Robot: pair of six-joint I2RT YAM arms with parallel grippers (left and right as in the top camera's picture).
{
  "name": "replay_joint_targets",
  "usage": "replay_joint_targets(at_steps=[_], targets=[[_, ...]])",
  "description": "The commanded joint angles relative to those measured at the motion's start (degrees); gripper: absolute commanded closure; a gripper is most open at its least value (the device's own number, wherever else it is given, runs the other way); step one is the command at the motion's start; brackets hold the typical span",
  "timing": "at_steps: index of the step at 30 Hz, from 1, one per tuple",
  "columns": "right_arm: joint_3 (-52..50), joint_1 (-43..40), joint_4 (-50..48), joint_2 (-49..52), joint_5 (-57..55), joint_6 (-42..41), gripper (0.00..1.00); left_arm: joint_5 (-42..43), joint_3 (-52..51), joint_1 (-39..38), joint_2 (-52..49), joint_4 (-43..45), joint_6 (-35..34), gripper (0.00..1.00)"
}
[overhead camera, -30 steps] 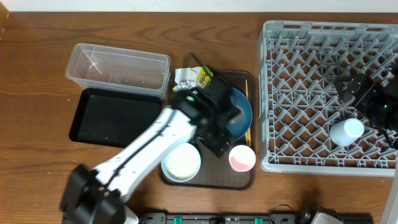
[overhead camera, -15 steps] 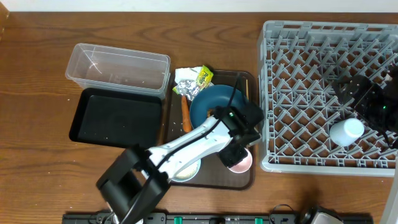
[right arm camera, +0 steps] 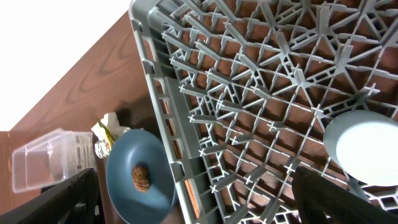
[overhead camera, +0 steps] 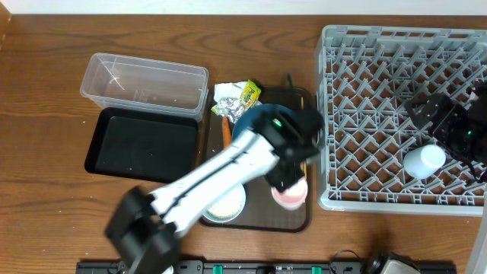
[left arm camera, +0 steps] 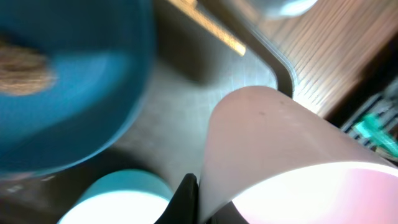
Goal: Sort waste into correct bins and load items into the dishwasher rack
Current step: 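Reach the left gripper to the pink cup and grasp it, then lift the pink cup and hand it to the right gripper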
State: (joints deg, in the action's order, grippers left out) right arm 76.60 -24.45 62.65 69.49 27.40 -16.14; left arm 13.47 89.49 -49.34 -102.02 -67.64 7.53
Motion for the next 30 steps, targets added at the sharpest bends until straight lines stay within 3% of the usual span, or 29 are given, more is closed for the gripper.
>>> replay_joint_targets(at_steps=[1, 9, 14, 21, 24, 26, 30], targets=[[0.6, 0.5, 0.1, 0.2, 4.4, 4.3, 0.11, 4.6, 6.4, 7.3, 6.2, -1.0, -0.2, 0.94], [0.6, 5.0, -0.2, 0.2, 23.8, 18.6, 0.20, 45.1, 8.1, 32.6, 9.7, 3.6, 2.9, 0.94], [0.6, 13.5, -2.4, 0.2, 32.7, 25.1, 0.24, 64.5, 8.1, 39.7, 8.4, 3.6, 5.6, 0.94], [0.6, 28.0, -13.6, 0.2, 33.7, 25.1, 0.23, 70.0, 8.1, 39.0, 8.3, 3.6, 5.5, 0.94], [0.6, 32.7, -17.1, 0.2, 37.2, 28.9, 0.22, 70.1, 8.1, 39.0, 8.3, 3.6, 5.5, 0.94], [0.6, 34.6, -18.9, 0.2, 40.7, 31.1, 0.16, 70.1, 8.1, 39.0, 8.3, 3.6, 5.5, 0.94], [0.6, 36.3, -22.3, 0.2, 44.6, 31.4, 0.14, 71.6, 8.1, 39.0, 8.3, 3.6, 5.3, 0.94]])
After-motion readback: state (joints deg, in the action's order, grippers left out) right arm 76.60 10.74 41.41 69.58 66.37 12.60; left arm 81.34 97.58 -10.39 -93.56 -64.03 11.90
